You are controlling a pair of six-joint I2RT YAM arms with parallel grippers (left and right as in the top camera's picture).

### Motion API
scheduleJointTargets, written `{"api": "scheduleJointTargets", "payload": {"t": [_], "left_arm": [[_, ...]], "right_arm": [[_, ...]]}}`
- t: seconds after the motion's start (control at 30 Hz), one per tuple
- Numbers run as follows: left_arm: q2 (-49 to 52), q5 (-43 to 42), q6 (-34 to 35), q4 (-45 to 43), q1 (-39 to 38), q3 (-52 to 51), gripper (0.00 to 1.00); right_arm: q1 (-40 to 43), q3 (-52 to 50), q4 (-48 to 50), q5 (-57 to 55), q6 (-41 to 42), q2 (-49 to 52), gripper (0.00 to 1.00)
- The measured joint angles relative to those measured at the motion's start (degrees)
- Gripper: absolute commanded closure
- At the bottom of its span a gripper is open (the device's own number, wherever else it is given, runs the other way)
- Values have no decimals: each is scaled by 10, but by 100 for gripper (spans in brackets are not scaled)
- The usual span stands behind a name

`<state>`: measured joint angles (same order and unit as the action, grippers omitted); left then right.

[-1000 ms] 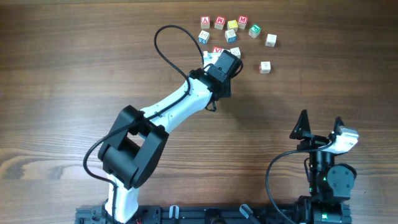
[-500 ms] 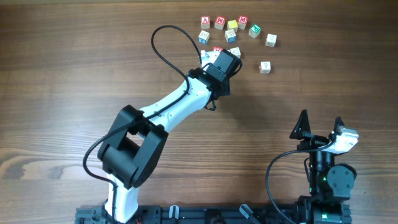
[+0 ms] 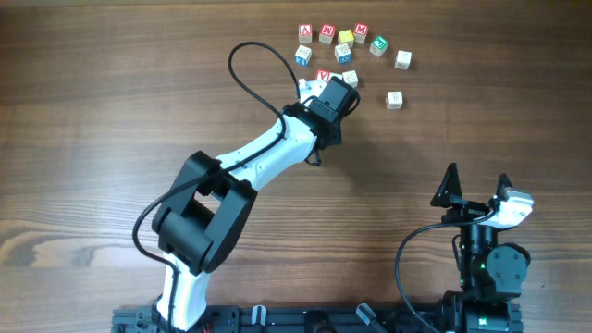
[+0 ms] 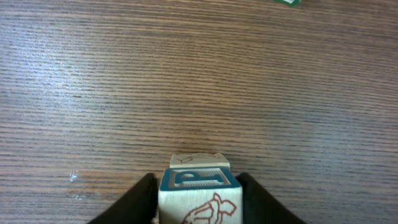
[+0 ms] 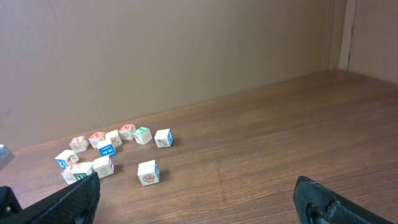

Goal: Form a tower

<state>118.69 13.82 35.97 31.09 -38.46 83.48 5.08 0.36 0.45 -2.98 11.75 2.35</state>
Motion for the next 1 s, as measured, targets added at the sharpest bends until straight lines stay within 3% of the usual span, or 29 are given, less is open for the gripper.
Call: {"api": "scheduleJointTargets", "payload": {"t": [0.13, 0.83, 0.9, 1.0], "left_arm": [[4, 0, 2, 0, 0, 0, 43], [4, -4, 2, 0, 0, 0, 39], [4, -4, 2, 0, 0, 0, 31], [11, -4, 4, 0, 0, 0, 28]], "right_arm": [[0, 0, 0, 0, 0, 0, 0], [0, 0, 0, 0, 0, 0, 0], [0, 0, 0, 0, 0, 0, 0], [0, 0, 0, 0, 0, 0, 0]]}}
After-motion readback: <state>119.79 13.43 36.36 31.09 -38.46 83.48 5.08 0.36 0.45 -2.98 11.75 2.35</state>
